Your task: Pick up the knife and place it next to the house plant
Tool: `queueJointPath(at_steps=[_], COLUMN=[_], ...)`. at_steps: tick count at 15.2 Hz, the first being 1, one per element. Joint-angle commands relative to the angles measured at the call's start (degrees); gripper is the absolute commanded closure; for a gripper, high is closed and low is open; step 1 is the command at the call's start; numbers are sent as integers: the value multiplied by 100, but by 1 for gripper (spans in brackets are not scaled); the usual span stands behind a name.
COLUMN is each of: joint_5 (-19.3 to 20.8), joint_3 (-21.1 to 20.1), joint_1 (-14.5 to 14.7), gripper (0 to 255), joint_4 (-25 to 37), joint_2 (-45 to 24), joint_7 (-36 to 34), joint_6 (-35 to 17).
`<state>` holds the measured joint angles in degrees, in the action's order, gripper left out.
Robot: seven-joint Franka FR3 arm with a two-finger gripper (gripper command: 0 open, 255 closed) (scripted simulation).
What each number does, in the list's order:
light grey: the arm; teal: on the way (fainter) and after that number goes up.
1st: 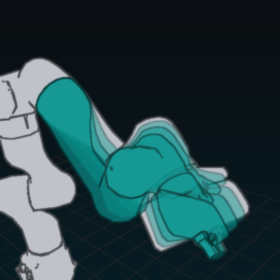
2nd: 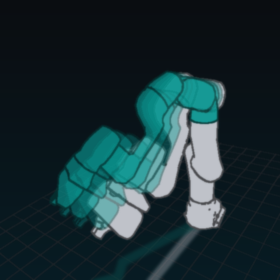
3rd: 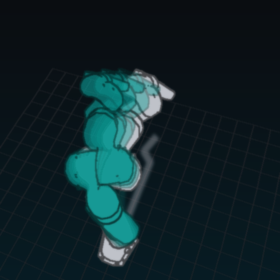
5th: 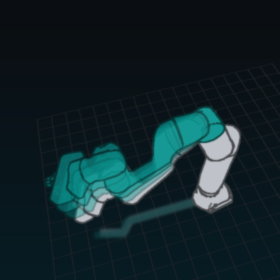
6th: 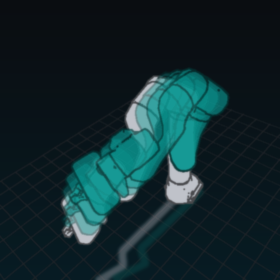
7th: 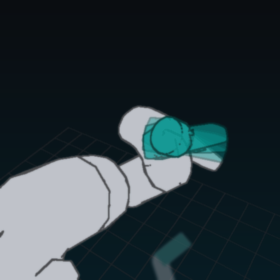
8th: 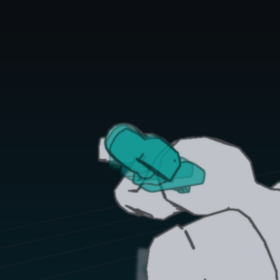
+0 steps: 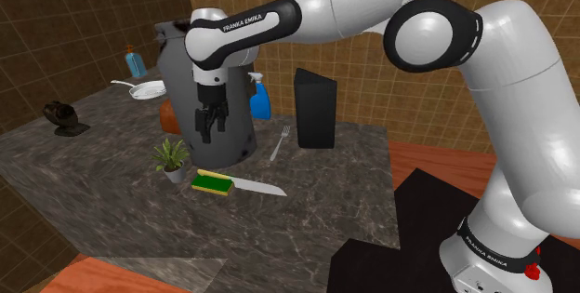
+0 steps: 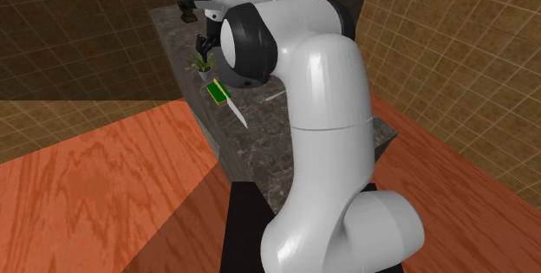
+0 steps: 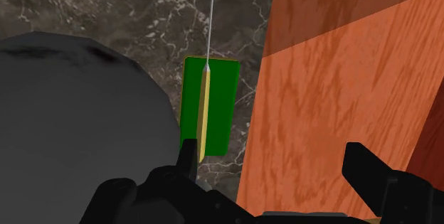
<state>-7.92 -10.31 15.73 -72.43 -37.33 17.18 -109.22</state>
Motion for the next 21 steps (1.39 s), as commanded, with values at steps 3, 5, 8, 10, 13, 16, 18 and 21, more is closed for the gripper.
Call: queueJointPath(at_steps=[3, 5, 8, 10, 13, 16, 18, 21], joint_5=[7, 10, 13, 21, -1, -9, -13, -8], joint_3=[42, 37, 57, 72, 56, -3, 20, 53], joint_1=[-60, -63, -116, -149, -144, -88, -95, -94], gripper=[0, 0, 255, 255, 255, 0, 0, 0], joint_4=[13, 13, 187, 270, -1, -86, -634, -1316], joint_2=[-200, -200, -324, -381, -223, 21, 131, 203], joint_7=[16, 14, 87, 130, 119, 98, 103, 94], joint_6=[63, 63, 130, 164, 42, -48, -511, -1159])
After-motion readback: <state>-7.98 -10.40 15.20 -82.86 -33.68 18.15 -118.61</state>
